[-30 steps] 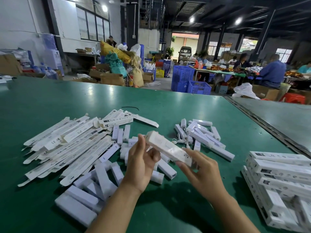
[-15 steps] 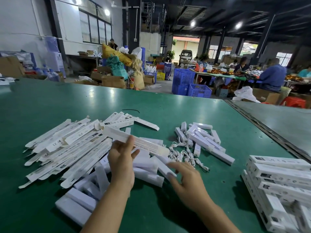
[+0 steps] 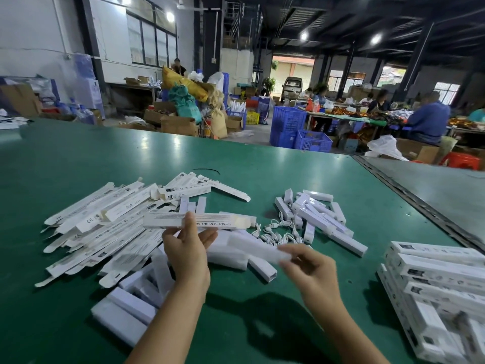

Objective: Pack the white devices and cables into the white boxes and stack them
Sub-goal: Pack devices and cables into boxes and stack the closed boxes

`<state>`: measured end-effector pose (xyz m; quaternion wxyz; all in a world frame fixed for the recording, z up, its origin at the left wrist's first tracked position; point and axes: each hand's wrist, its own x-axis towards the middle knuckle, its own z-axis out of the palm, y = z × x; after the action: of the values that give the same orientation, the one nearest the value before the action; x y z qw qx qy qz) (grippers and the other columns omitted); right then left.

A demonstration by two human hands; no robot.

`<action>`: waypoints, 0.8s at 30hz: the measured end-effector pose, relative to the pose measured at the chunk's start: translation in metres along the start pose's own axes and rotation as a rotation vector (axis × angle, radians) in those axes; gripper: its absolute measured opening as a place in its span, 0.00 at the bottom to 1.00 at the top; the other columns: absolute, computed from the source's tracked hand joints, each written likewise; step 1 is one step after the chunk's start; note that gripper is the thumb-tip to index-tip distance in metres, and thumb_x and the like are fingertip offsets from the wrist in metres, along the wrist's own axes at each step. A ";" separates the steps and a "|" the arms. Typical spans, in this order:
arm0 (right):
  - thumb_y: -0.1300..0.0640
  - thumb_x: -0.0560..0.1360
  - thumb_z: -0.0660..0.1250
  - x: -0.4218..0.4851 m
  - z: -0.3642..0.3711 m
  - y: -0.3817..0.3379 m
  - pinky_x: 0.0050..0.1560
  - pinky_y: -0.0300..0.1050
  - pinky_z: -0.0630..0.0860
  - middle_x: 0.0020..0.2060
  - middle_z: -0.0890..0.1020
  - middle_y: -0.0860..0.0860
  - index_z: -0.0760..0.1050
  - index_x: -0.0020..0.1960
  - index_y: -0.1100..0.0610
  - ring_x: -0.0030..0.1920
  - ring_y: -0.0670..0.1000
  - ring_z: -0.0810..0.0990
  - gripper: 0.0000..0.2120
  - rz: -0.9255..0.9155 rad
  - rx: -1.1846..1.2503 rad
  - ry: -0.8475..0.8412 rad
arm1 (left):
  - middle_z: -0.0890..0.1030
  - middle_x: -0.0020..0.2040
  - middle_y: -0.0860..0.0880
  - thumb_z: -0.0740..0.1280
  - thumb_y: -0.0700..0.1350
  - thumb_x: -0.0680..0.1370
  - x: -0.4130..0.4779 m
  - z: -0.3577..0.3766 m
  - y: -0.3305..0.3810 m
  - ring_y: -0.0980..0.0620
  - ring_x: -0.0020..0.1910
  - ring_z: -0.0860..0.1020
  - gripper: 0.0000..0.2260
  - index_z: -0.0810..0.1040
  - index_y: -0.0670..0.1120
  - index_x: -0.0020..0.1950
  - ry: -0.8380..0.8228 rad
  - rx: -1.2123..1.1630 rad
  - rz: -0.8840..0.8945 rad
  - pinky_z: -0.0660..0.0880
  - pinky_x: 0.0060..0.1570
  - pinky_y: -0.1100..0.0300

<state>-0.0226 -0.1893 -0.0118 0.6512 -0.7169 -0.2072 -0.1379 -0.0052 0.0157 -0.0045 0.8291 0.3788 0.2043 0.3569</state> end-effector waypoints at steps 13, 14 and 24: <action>0.67 0.75 0.69 0.014 -0.005 0.014 0.41 0.36 0.78 0.36 0.85 0.55 0.86 0.48 0.52 0.35 0.48 0.79 0.12 0.296 0.291 0.097 | 0.84 0.46 0.47 0.66 0.47 0.81 -0.004 0.002 -0.001 0.47 0.35 0.85 0.07 0.72 0.45 0.55 -0.091 -0.027 0.011 0.82 0.36 0.57; 0.67 0.75 0.69 0.014 -0.006 0.014 0.41 0.36 0.78 0.37 0.85 0.56 0.86 0.48 0.53 0.35 0.49 0.80 0.12 0.306 0.297 0.084 | 0.83 0.47 0.46 0.66 0.47 0.81 -0.004 0.002 -0.001 0.47 0.35 0.85 0.06 0.72 0.46 0.54 -0.096 -0.019 0.010 0.83 0.37 0.57; 0.63 0.73 0.71 0.017 -0.024 0.004 0.53 0.41 0.77 0.44 0.85 0.52 0.86 0.50 0.49 0.42 0.49 0.76 0.12 0.389 0.171 -0.155 | 0.84 0.48 0.46 0.68 0.46 0.80 -0.005 0.001 -0.005 0.48 0.39 0.86 0.05 0.73 0.49 0.52 -0.184 0.080 0.040 0.82 0.37 0.59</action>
<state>-0.0045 -0.2113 -0.0044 0.7062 -0.6939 -0.1255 0.0637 -0.0061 0.0092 -0.0071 0.8212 0.4469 0.1338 0.3286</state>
